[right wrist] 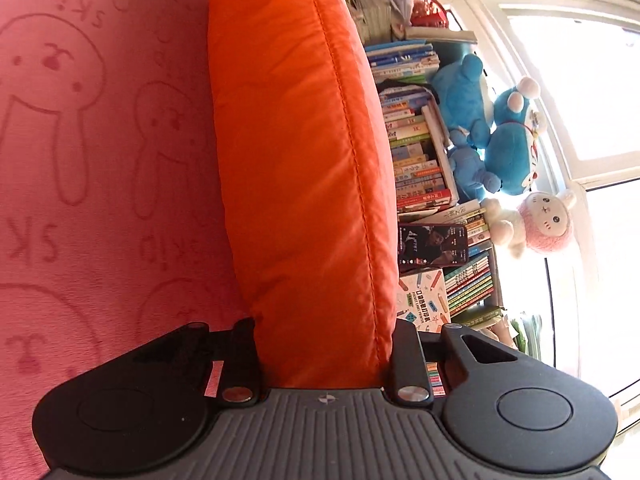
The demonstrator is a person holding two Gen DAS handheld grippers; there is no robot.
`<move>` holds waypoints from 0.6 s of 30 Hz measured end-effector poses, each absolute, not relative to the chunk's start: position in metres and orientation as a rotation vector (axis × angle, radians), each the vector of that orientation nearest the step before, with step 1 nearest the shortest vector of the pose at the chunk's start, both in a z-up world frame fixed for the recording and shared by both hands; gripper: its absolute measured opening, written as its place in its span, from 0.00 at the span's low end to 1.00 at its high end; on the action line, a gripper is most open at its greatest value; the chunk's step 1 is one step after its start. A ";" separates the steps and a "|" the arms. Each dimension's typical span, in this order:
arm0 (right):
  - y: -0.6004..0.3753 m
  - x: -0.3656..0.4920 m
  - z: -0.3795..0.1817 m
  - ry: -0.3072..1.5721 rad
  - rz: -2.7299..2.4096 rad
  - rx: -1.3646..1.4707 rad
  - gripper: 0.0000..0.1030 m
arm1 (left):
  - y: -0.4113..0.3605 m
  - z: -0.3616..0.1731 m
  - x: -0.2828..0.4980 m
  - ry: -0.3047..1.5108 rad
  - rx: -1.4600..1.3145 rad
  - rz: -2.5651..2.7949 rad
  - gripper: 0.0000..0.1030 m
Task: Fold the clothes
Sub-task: 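Open both grippers and pull them back from the rolled jacket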
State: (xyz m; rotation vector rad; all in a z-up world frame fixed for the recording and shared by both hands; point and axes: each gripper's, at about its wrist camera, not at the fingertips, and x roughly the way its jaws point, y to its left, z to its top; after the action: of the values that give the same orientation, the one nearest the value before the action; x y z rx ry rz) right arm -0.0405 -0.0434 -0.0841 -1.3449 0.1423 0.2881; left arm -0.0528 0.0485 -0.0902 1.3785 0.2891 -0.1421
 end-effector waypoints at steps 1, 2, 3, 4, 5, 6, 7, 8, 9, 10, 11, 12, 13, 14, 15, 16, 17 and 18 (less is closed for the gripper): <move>-0.043 -0.054 -0.087 0.144 0.296 -1.342 0.28 | 0.048 -0.093 -0.060 0.301 1.381 -0.149 0.33; -0.043 -0.065 -0.089 0.148 0.304 -1.336 0.28 | 0.048 -0.096 -0.066 0.317 1.386 -0.156 0.34; -0.043 -0.074 -0.092 0.153 0.309 -1.332 0.29 | 0.048 -0.099 -0.072 0.330 1.389 -0.161 0.36; -0.044 -0.085 -0.096 0.157 0.315 -1.327 0.30 | 0.049 -0.102 -0.076 0.340 1.393 -0.160 0.37; -0.046 -0.094 -0.100 0.164 0.318 -1.320 0.31 | 0.050 -0.106 -0.081 0.353 1.397 -0.159 0.39; -0.048 -0.100 -0.103 0.173 0.318 -1.311 0.32 | 0.051 -0.108 -0.084 0.365 1.401 -0.158 0.41; -0.051 -0.105 -0.105 0.181 0.316 -1.300 0.33 | 0.052 -0.110 -0.088 0.373 1.405 -0.157 0.42; -0.053 -0.108 -0.107 0.189 0.315 -1.283 0.34 | 0.053 -0.112 -0.091 0.382 1.408 -0.157 0.42; -0.057 -0.113 -0.107 0.199 0.316 -1.262 0.37 | 0.054 -0.113 -0.094 0.390 1.412 -0.156 0.42; -0.060 -0.116 -0.107 0.210 0.320 -1.236 0.39 | 0.055 -0.115 -0.097 0.399 1.416 -0.155 0.43; -0.064 -0.118 -0.105 0.219 0.322 -1.210 0.40 | 0.055 -0.116 -0.100 0.405 1.419 -0.154 0.43; -0.067 -0.120 -0.104 0.225 0.323 -1.187 0.40 | 0.056 -0.116 -0.101 0.411 1.421 -0.153 0.43; -0.069 -0.122 -0.102 0.230 0.326 -1.174 0.40 | 0.057 -0.115 -0.102 0.421 1.419 -0.153 0.43; -0.072 -0.125 -0.101 0.235 0.329 -1.160 0.40 | 0.059 -0.114 -0.102 0.429 1.414 -0.154 0.43; -0.075 -0.127 -0.100 0.239 0.334 -1.147 0.40 | 0.061 -0.113 -0.101 0.435 1.408 -0.152 0.44; -0.078 -0.129 -0.100 0.241 0.340 -1.135 0.41 | 0.062 -0.113 -0.101 0.440 1.402 -0.150 0.44; -0.081 -0.131 -0.099 0.242 0.351 -1.116 0.42 | 0.063 -0.113 -0.101 0.448 1.393 -0.145 0.44; -0.084 -0.133 -0.097 0.243 0.367 -1.088 0.46 | 0.062 -0.113 -0.101 0.457 1.378 -0.137 0.43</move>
State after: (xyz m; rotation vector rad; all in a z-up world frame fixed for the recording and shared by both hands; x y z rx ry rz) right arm -0.1329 -0.0842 -0.0967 -1.0881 0.2429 0.3667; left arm -0.1012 0.0621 -0.1129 1.3780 0.4573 -0.1368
